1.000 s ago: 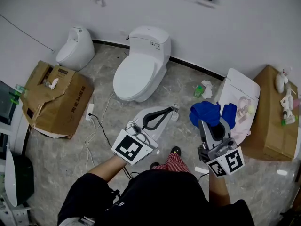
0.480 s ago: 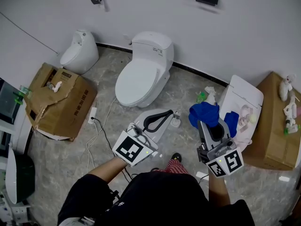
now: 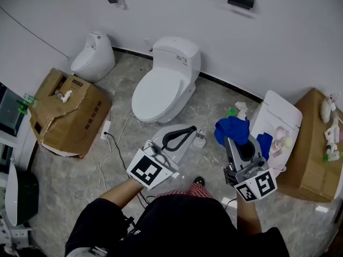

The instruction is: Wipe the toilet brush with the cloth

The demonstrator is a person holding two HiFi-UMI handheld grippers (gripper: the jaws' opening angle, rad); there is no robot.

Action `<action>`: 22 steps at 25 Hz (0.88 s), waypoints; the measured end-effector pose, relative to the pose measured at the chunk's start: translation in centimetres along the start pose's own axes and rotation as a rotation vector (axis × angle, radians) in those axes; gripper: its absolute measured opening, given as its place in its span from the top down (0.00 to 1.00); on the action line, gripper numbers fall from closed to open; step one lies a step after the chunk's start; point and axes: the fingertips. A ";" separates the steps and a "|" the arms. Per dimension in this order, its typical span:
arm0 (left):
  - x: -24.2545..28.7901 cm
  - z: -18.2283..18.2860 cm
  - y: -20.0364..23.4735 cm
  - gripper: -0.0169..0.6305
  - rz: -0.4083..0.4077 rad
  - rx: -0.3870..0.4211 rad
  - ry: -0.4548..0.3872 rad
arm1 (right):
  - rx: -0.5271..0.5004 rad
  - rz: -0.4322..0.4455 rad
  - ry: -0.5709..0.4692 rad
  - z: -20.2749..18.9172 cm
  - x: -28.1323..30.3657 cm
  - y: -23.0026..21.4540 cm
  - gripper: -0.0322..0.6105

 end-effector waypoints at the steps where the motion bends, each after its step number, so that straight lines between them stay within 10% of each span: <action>1: 0.2 -0.1 0.0 0.98 -0.002 0.002 0.000 | 0.002 0.000 0.001 -0.1 0.0 -0.3 0.83; 22: 1.6 -1.0 4.0 0.98 -0.055 -0.013 0.032 | 0.037 -0.065 0.046 -3.0 3.1 -1.2 0.83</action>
Point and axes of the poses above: the fingertips, and each gripper's own axes: x forward along the fingers, y to its left, z out of its top, and after that the axes turned 13 degrees about -x, right-handed
